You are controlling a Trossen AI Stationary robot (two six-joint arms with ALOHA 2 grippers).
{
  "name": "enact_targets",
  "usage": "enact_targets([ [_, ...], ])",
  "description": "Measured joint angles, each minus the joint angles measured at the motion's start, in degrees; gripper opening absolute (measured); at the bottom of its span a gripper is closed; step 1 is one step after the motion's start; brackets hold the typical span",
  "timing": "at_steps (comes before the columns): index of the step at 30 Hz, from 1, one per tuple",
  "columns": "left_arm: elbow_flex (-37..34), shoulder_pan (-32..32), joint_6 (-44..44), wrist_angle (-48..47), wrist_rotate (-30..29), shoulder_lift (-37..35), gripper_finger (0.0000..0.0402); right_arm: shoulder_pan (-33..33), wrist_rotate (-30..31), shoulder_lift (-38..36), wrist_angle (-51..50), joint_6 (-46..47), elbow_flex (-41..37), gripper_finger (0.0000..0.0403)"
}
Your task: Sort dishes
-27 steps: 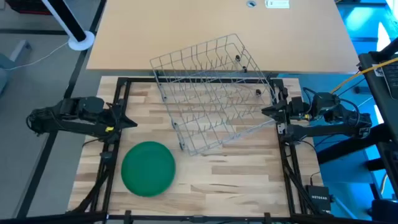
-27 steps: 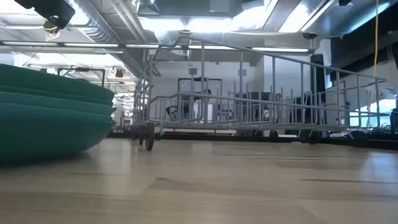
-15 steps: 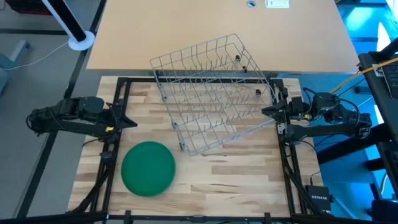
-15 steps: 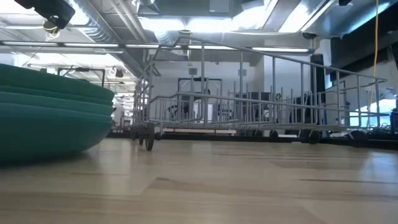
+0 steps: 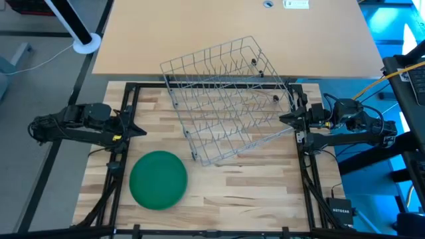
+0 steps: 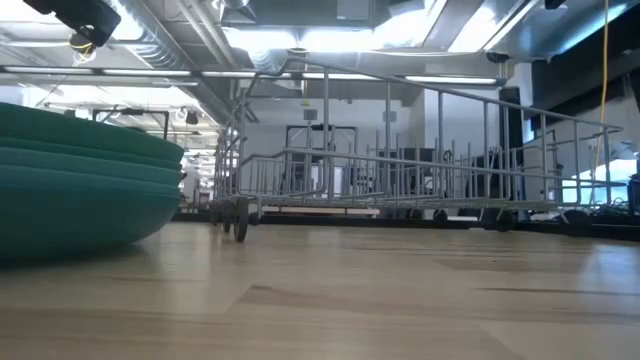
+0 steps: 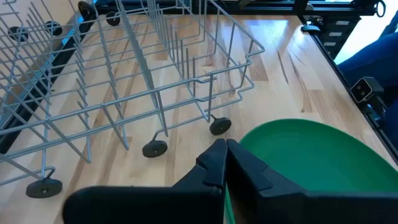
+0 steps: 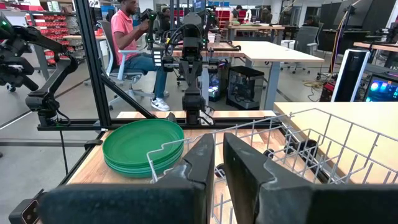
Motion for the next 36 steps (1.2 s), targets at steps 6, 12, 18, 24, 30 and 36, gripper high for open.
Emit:
enact_targets([
  [6,0.0,0.0,0.0,0.0,0.0,0.0,0.0,0.0,0.0,0.0,0.0,0.0,0.0,0.0042],
  [12,0.0,0.0,0.0,0.0,0.0,0.0,0.0,0.0,0.0,0.0,0.0,0.0,0.0,0.0042],
  [18,0.0,0.0,0.0,0.0,0.0,0.0,0.0,0.0,0.0,0.0,0.0,0.0,0.0,0.0042],
  [24,0.0,0.0,0.0,0.0,0.0,0.0,0.0,0.0,0.0,0.0,0.0,0.0,0.0,0.0042],
  [30,0.0,0.0,0.0,0.0,0.0,0.0,0.0,0.0,0.0,0.0,0.0,0.0,0.0,0.0042],
  [36,0.0,0.0,-0.8,1.2,0.0,0.0,0.0,0.0,0.0,0.0,0.0,0.0,0.0,0.0042],
])
